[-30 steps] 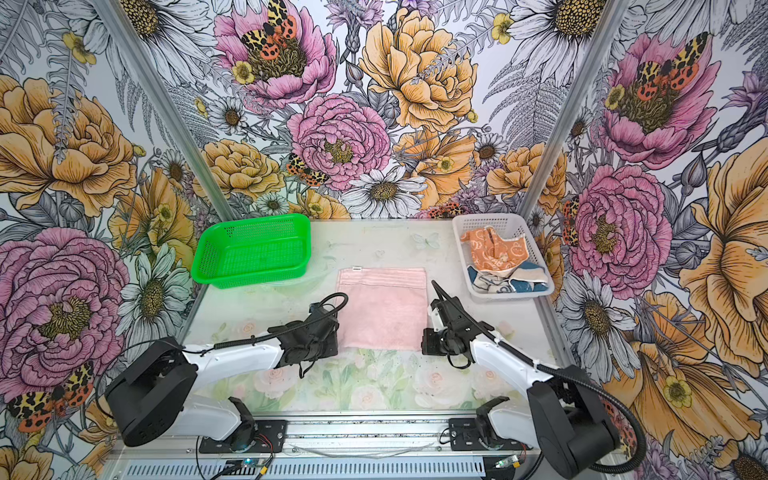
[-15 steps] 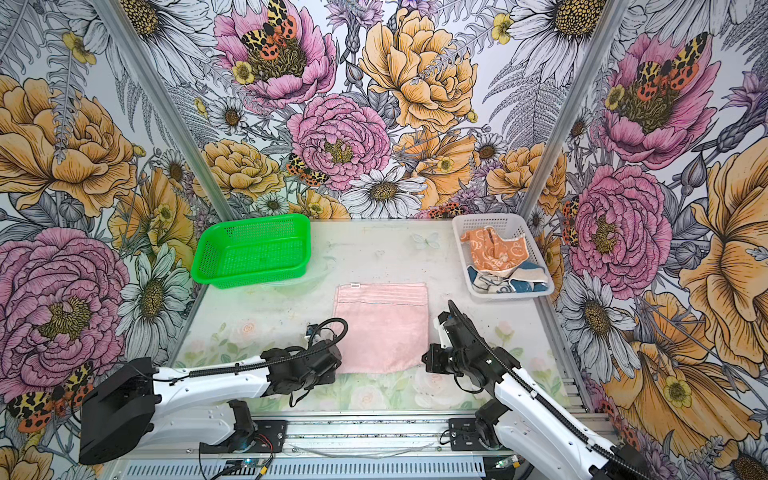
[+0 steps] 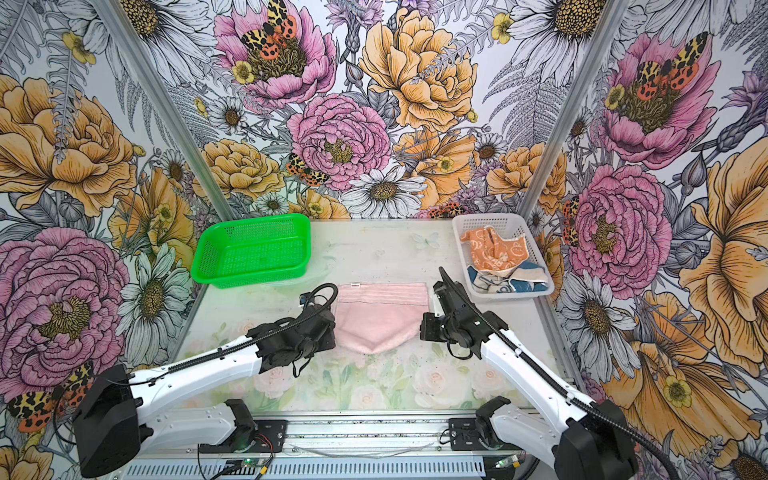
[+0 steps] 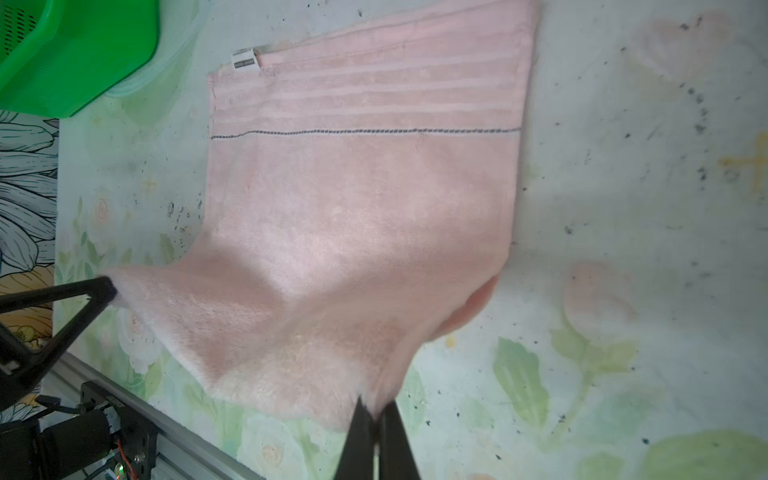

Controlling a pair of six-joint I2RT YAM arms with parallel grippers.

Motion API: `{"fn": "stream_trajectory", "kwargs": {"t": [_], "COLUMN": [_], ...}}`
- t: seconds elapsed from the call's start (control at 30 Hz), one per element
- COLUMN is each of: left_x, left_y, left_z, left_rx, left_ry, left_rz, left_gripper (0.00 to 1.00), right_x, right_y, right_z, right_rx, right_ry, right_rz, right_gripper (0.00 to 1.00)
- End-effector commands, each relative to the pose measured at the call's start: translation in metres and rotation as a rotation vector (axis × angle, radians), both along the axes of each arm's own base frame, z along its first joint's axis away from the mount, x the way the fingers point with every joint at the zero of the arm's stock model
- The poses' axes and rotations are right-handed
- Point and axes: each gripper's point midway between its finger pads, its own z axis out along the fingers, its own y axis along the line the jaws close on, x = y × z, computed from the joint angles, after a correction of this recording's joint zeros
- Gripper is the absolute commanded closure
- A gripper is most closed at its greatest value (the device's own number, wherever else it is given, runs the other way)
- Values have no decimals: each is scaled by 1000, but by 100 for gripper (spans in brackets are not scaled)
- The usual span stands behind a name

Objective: Fold and stack the towels
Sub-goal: 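Lift the near corners and fold them over toward the far edge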

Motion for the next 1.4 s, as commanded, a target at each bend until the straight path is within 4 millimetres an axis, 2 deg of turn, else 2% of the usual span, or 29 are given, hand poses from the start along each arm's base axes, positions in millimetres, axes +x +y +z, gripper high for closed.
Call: {"fn": "stream_trajectory", "kwargs": {"t": [0.0,0.23,0.53,0.67,0.87,1.1,1.17,1.23,1.27,1.37], "left_x": [20,65,115,132,155,173,176,178,179,181], "left_y": [4,5,4,8,6,1,3,2,2,5], "left_z": [19,33,22,16,4,-4,-9,-11,-10,-4], "left_rx": [7,-31,-2,-4,-7,8,19,17,18,32], "left_ry": [-35,-44,-23,-28,-13,-6,-1,-2,-6,-36], "left_rz": [-30,-52,-52,-37,-61,-55,-40,-38,-34,-25], "left_gripper": [100,100,100,100,100,100,100,100,95,77], "right_x": [27,66,101,115,131,146,150,153,153,151], "right_y": [-9,-18,-21,-22,-28,-30,-27,-26,-24,-28], "right_z": [9,5,-19,-30,-33,-45,-51,-48,-43,-26], "right_rx": [-49,-97,-123,-126,-150,-150,-142,-134,-128,-136], "right_ry": [-54,-50,-13,6,-3,19,21,-7,-33,-95], "right_rz": [2,-1,0,2,-6,-7,4,15,22,24], "right_gripper": [100,100,100,100,100,99,76,56,48,42]}}
